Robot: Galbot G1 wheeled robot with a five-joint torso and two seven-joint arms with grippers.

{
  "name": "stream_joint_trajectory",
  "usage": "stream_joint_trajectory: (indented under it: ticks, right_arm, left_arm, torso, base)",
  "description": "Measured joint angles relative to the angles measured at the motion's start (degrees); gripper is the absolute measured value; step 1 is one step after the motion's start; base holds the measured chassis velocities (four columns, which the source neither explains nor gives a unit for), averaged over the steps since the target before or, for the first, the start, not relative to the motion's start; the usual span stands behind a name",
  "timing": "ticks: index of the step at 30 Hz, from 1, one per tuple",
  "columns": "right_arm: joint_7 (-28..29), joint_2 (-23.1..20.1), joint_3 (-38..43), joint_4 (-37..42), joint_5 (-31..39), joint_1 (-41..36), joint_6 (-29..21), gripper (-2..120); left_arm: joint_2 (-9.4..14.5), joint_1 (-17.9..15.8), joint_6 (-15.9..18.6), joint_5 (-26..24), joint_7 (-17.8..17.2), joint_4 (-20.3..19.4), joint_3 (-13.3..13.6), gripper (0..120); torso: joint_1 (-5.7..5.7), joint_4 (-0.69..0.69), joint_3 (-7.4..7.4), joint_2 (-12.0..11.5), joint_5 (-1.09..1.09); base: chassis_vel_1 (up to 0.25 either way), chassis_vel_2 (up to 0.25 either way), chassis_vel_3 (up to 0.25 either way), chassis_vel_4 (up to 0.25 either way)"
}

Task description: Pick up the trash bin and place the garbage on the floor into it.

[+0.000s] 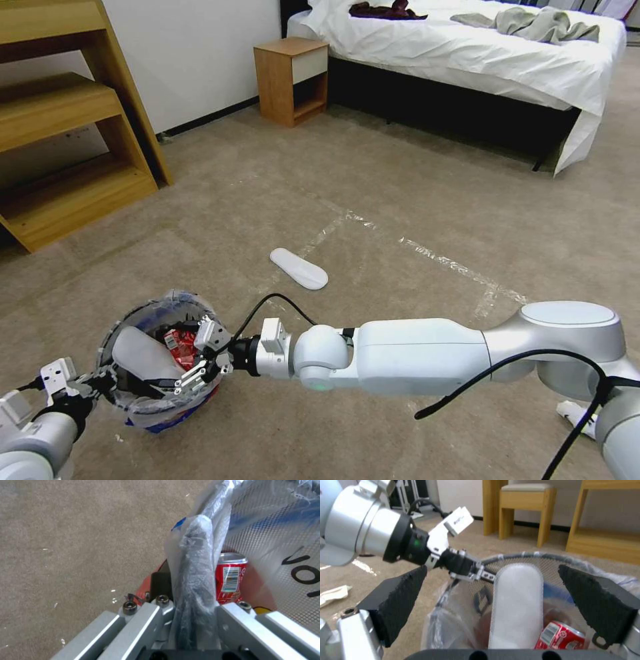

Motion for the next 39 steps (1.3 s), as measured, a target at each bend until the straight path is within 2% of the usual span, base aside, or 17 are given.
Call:
stream_joint_trajectory:
  ticks: [4,5,10,17,25,28,29,32,33,37,39]
  right_arm:
    - [0.59,-0.4,1.14,1.58,0.74,-0.31,0.19,100]
    - [1.46,-0.12,4.42,4.06,3.37,-1.12,0.61,100]
    - [1.24,1.13,8.74,6.14,6.0,-2.15,2.1,100]
    - [0.38,2.44,14.37,6.24,6.81,-3.97,4.2,100]
    - [0.76,2.34,24.89,6.23,7.43,-5.3,5.62,100]
    - [3.7,-1.05,33.15,6.5,7.44,-7.15,4.03,100]
    - [3.7,-1.05,33.15,6.5,7.44,-7.15,4.03,100]
    - [6.54,-6.89,43.41,7.61,7.25,-10.73,2.21,100]
    - [6.54,-6.89,43.41,7.61,7.25,-10.73,2.21,100]
    - [7.4,-16.06,60.62,11.39,6.42,-22.85,0.77,100]
    - [7.65,-17.35,63.28,11.9,6.12,-25.29,0.94,100]
  left_arm:
    - [-0.01,-0.02,-0.01,0.34,0.0,0.44,0.0,1]
    - [-0.15,-0.05,-0.11,0.8,0.1,0.94,0.09,1]
    - [-0.26,-0.09,-0.18,1.03,0.19,1.08,0.11,1]
    - [-0.41,-0.02,-0.19,1.19,0.23,1.08,0.12,1]
    - [-0.47,0.03,-0.28,1.38,0.37,0.88,-0.14,1]
    - [-0.6,0.18,-0.5,1.75,0.77,0.44,-0.8,1]
    - [-0.6,0.18,-0.5,1.75,0.77,0.44,-0.8,1]
    - [-0.67,0.46,-0.89,2.37,1.26,0.34,-1.93,1]
    - [-0.67,0.46,-0.89,2.37,1.26,0.34,-1.93,1]
    - [-0.48,1.04,-1.15,2.43,1.59,0.02,-3.31,1]
    - [-0.44,1.07,-1.18,2.4,1.61,-0.02,-3.47,1]
  torso:
    - [0.0,0.0,0.0,0.0,0.0]
    - [0.0,0.0,0.0,0.0,0.0]
    - [0.0,0.0,0.0,0.01,0.0]
    - [0.0,0.0,0.0,0.0,0.0]
    - [0.0,0.01,0.0,0.0,0.0]
    - [0.0,0.03,0.0,0.0,0.01]
    - [0.0,0.03,0.0,0.0,0.01]
    - [0.0,0.0,0.01,0.0,0.02]
    - [0.0,0.0,0.01,0.0,0.02]
    - [0.0,-0.03,0.0,0.0,0.05]
    - [0.0,-0.01,0.0,0.0,0.06]
  base:
    - [0.0,0.0,0.0,0.0]
    - [0.0,0.0,0.0,0.0]
    - [0.0,0.0,0.0,0.0]
    - [0.0,0.0,0.0,0.0]
    - [0.0,0.0,0.0,0.0]
    - [0.0,0.0,0.0,0.0]
    - [0.0,0.0,0.0,0.0]
    - [0.0,0.0,0.0,0.0]
    - [0.0,0.0,0.0,0.0]
    - [0.0,0.0,0.0,0.0]
    - [0.0,0.0,0.0,0.0]
